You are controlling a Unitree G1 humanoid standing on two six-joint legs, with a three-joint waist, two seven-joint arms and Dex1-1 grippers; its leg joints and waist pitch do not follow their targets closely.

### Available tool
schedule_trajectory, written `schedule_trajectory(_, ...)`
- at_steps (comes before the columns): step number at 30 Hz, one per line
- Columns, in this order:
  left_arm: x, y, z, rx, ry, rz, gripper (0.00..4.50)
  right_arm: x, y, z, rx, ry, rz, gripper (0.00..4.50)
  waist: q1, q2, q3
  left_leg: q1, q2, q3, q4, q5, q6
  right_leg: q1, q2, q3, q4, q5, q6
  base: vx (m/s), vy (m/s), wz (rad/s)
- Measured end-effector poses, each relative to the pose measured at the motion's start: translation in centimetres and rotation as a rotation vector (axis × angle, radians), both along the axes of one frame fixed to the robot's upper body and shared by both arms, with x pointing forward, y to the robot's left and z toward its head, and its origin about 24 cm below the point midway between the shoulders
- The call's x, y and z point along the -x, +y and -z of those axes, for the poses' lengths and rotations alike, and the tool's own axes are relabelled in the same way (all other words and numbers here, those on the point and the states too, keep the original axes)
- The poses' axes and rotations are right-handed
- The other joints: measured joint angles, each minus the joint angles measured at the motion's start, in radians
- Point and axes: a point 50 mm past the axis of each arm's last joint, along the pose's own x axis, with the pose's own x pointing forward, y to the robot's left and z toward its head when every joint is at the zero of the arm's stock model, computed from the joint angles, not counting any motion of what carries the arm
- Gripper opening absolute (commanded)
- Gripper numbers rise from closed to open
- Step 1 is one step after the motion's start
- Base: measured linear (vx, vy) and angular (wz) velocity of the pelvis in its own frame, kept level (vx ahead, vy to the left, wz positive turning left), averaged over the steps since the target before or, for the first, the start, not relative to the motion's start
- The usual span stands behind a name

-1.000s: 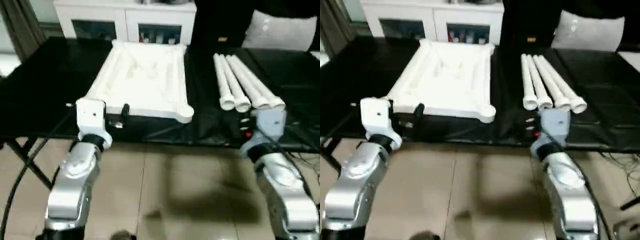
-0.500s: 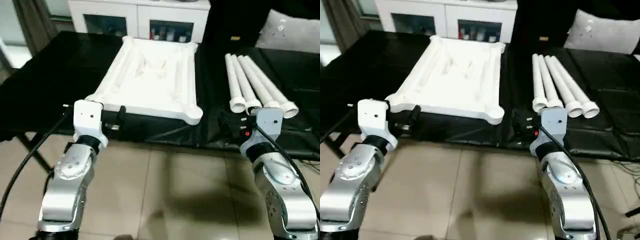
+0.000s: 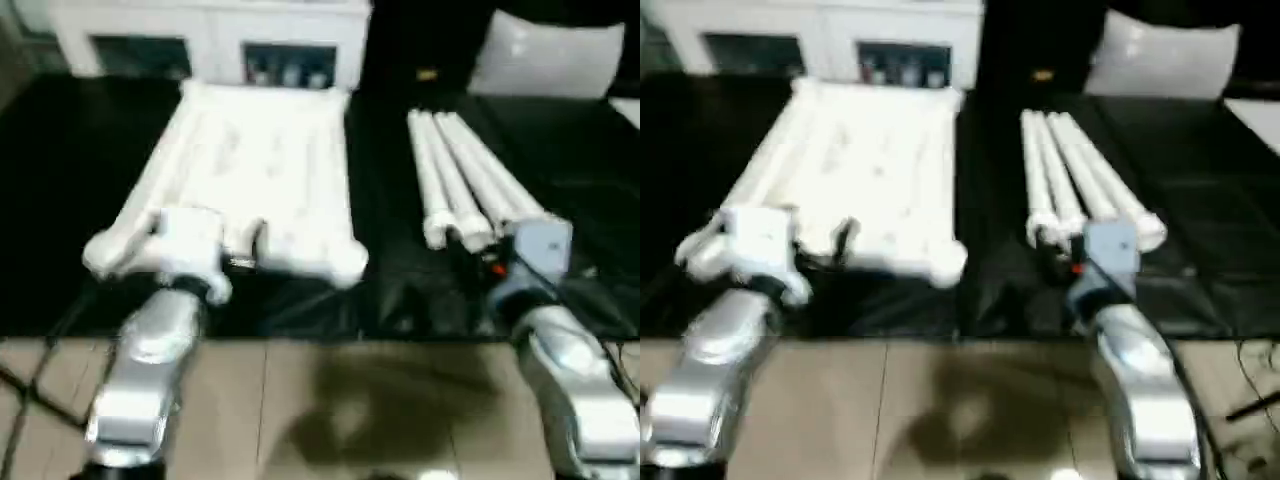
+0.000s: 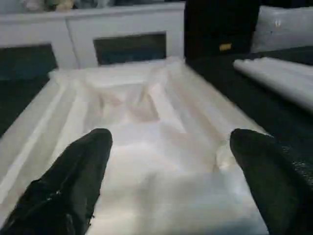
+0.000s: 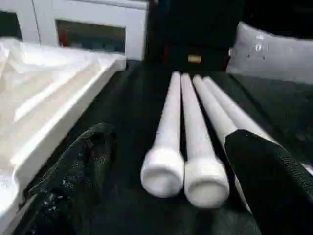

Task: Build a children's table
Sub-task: Move to table

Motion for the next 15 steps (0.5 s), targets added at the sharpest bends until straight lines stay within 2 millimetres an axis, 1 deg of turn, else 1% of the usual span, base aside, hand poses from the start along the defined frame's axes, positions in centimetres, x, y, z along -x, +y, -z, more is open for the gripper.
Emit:
schedule_trajectory(1, 0.0, 0.1, -0.1, -0.004, -0.003, -0.003, 3.99, 0.0, 0.0, 0.0, -0.001, -0.002, -0.001, 3.69, 0.003, 0.013, 0.002, -0.025, 0.009, -0.001, -0.035, 0.025, -0.010, 0.024, 0.007, -0.010, -0.009, -0.008, -0.001, 0.166, 0.005, -0.05)
schedule_trajectory(2, 0.0, 0.2, -0.1, -0.007, -0.004, -0.005, 3.83, 0.0, 0.1, 0.0, -0.002, -0.003, -0.001, 3.65, 0.004, 0.031, 0.004, -0.038, 0.028, -0.001, -0.091, 0.052, -0.008, 0.048, 0.022, -0.025, -0.020, -0.015, 0.002, 0.186, 0.066, 0.05)
schedule_trajectory(3, 0.0, 0.3, -0.2, -0.009, -0.007, -0.008, 3.71, -0.1, 0.1, -0.1, -0.003, -0.009, -0.002, 3.56, 0.004, 0.075, 0.007, -0.044, 0.058, -0.003, -0.150, 0.124, 0.002, 0.079, 0.049, -0.040, -0.022, -0.030, 0.012, 0.186, 0.066, 0.05)
schedule_trajectory(4, 0.1, 0.7, 0.0, -0.016, -0.003, -0.019, 3.67, -0.1, 0.3, 0.0, -0.012, -0.005, -0.006, 3.41, -0.001, 0.085, 0.013, -0.028, 0.063, -0.011, -0.142, 0.146, -0.010, 0.093, 0.055, -0.047, -0.021, -0.045, 0.017, 0.188, 0.114, 0.04)
schedule_trajectory(5, 0.1, 1.0, 0.0, -0.021, -0.001, -0.031, 3.67, -0.2, 1.0, 0.0, -0.022, -0.006, -0.031, 3.41, -0.009, 0.079, 0.012, -0.023, 0.051, -0.014, -0.146, 0.135, -0.016, 0.082, 0.052, -0.041, 0.012, -0.065, -0.016, 0.188, 0.088, 0.02)
schedule_trajectory(6, 0.1, 1.6, 0.0, -0.028, 0.001, -0.055, 3.54, -0.3, 1.6, -0.2, -0.024, -0.013, -0.058, 3.22, -0.020, 0.067, 0.010, -0.020, 0.041, -0.014, -0.147, 0.126, -0.006, 0.051, 0.048, -0.030, 0.073, -0.073, -0.026, 0.188, 0.088, 0.02)
schedule_trajectory(7, 0.1, 1.7, 0.0, -0.030, 0.002, -0.060, 3.44, -0.3, 1.6, -0.2, -0.022, -0.012, -0.060, 3.20, -0.024, 0.063, 0.008, -0.012, 0.036, -0.014, -0.149, 0.121, 0.004, 0.027, 0.048, -0.026, 0.105, -0.072, -0.009, 0.206, 0.060, 0.10)
schedule_trajectory(8, 0.1, 1.7, 0.0, -0.031, 0.002, -0.058, 3.35, -0.3, 1.5, -0.2, -0.020, -0.012, -0.058, 3.20, -0.030, 0.062, 0.006, -0.005, 0.031, -0.013, -0.149, 0.114, 0.011, 0.004, 0.045, -0.024, 0.122, -0.065, 0.008, 0.175, 0.046, 0.10)
schedule_trajectory(9, 0.0, 1.6, -0.1, -0.029, -0.004, -0.059, 3.35, -0.3, 1.5, -0.2, -0.018, -0.010, -0.058, 3.20, -0.036, 0.054, 0.002, 0.004, 0.025, -0.006, -0.149, 0.104, 0.013, -0.039, 0.040, -0.020, 0.122, -0.047, 0.037, 0.175, 0.046, 0.10)
schedule_trajectory(10, -0.1, 1.6, -0.2, -0.026, -0.007, -0.063, 3.35, -0.3, 1.5, -0.2, -0.018, -0.009, -0.058, 3.20, -0.041, 0.047, -0.001, 0.010, 0.018, 0.000, -0.149, 0.098, 0.014, -0.068, 0.032, -0.017, 0.115, -0.032, 0.054, 0.161, -0.008, 0.08)
schedule_trajectory(11, -0.1, 1.4, -0.2, -0.017, -0.010, -0.064, 3.35, -0.3, 1.5, -0.2, -0.020, -0.008, -0.060, 3.20, -0.040, 0.028, -0.005, 0.014, 0.005, 0.014, -0.146, 0.093, 0.014, -0.096, 0.022, 0.000, 0.074, 0.002, 0.047, 0.157, -0.064, 0.02)
schedule_trajectory(12, -0.2, 1.2, -0.3, -0.003, -0.013, -0.061, 3.35, -0.3, 1.5, -0.3, -0.022, -0.011, -0.063, 3.20, -0.035, -0.002, -0.007, 0.010, -0.020, 0.025, -0.131, 0.077, 0.013, -0.102, 0.001, 0.023, 0.026, 0.090, 0.028, 0.157, -0.064, 0.02)
schedule_trajectory(13, -0.2, 0.8, 0.1, 0.005, 0.005, -0.050, 3.35, -0.2, 1.1, -0.1, -0.019, -0.002, -0.051, 3.20, -0.024, 0.001, -0.007, 0.011, -0.018, 0.021, -0.127, 0.070, 0.014, -0.099, 0.004, 0.028, 0.032, 0.080, 0.024, 0.108, -0.101, 0.02)
schedule_trajectory(14, -0.1, 0.4, 0.2, 0.005, 0.011, -0.031, 3.35, -0.2, 0.9, 0.0, -0.017, 0.003, -0.040, 3.20, -0.016, 0.007, -0.008, 0.012, -0.018, 0.007, -0.131, 0.070, 0.017, -0.097, 0.011, 0.027, 0.026, 0.082, 0.018, 0.084, -0.107, -0.04)
schedule_trajectory(15, -0.2, 0.3, 0.1, 0.000, 0.009, -0.023, 3.35, -0.3, 0.7, 0.0, -0.015, 0.003, -0.037, 3.20, -0.013, 0.007, -0.009, 0.011, -0.017, -0.001, -0.136, 0.079, 0.001, -0.096, 0.016, 0.025, 0.021, 0.085, 0.016, 0.084, -0.107, -0.04)
